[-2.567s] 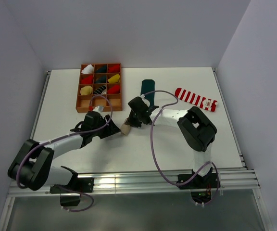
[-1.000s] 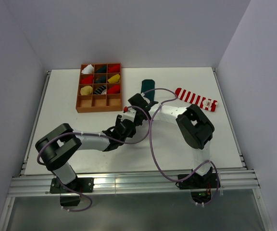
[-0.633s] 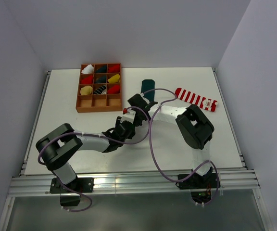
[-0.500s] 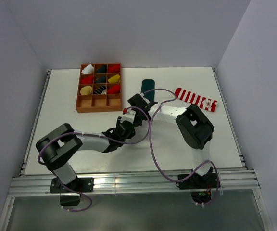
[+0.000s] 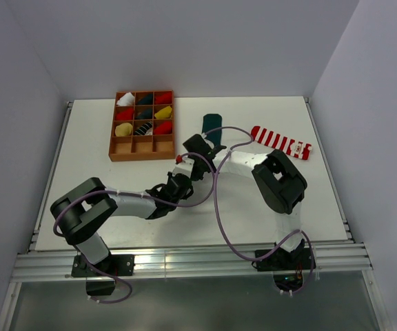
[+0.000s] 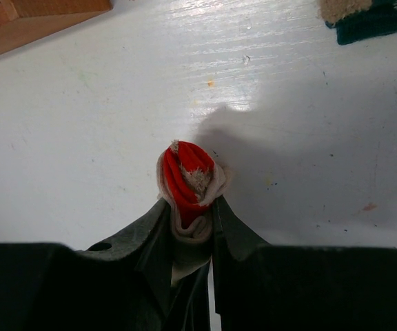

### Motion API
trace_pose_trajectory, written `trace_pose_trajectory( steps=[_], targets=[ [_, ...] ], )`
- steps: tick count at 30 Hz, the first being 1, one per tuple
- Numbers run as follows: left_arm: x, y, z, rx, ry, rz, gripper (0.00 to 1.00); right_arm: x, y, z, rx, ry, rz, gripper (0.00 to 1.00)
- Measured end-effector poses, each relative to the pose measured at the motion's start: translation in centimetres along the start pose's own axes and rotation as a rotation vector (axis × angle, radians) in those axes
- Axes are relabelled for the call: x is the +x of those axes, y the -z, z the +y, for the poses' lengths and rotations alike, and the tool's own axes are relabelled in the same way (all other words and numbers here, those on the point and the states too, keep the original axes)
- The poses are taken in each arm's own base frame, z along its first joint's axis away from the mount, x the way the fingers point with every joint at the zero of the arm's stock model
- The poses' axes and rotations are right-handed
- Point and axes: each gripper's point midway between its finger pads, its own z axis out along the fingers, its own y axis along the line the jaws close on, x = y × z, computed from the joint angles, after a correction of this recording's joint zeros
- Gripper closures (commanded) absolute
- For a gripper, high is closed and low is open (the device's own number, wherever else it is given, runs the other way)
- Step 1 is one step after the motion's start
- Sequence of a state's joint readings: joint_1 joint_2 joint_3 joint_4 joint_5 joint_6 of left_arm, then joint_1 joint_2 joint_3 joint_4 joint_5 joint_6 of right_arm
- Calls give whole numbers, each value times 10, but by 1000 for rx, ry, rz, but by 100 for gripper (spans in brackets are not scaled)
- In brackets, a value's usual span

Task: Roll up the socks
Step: Pick up the sock at the center of the board.

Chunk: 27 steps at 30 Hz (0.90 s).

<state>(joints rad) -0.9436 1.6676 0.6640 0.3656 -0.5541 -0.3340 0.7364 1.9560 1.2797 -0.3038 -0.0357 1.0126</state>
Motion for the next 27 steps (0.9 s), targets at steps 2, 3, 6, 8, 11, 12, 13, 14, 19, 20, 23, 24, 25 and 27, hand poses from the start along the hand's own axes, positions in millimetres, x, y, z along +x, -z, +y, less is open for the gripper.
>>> trace_pose_trajectory(
  steps=[2,3,6,8,11,12,13,14,19,20,23,24,25,27],
  targets=[
    [1,1,1,1,1,-2,99,1,0,1,-6,0,4,72],
    [1,1,1,2,2,-3,99,1,0,1,-8,0,6,69],
    [1,2,1,4,3,-4,99,0,1,1,-15,-5,5,53],
    [1,2,1,5,3,-4,99,-2,2,-1,-19,-10,2,43],
    [1,2,1,6,1,-4,99,-4,5,-7,-15,-13,0,33],
    [1,2,1,6,1,-4,99,-6,6,-8,-13,-15,-2,30],
    [1,2,1,6,1,-4,99,-9,8,-9,-15,-21,-7,27],
    [1,2,1,8,1,-5,99,-13,10,-8,-19,-26,-14,25],
    [1,3,1,10,2,-5,99,-38,31,-6,-50,-60,-68,19],
    [1,3,1,10,2,-5,99,-43,35,-6,-56,-67,-81,19],
    [1,3,1,10,2,-5,99,-61,46,-8,-70,-94,-118,18],
    [1,3,1,10,2,-5,99,-68,50,-11,-70,-105,-131,17],
    [1,3,1,10,2,-5,99,-74,53,-15,-68,-119,-145,16],
    [1,3,1,10,2,-5,99,-84,60,-27,-56,-144,-167,16]
  ],
)
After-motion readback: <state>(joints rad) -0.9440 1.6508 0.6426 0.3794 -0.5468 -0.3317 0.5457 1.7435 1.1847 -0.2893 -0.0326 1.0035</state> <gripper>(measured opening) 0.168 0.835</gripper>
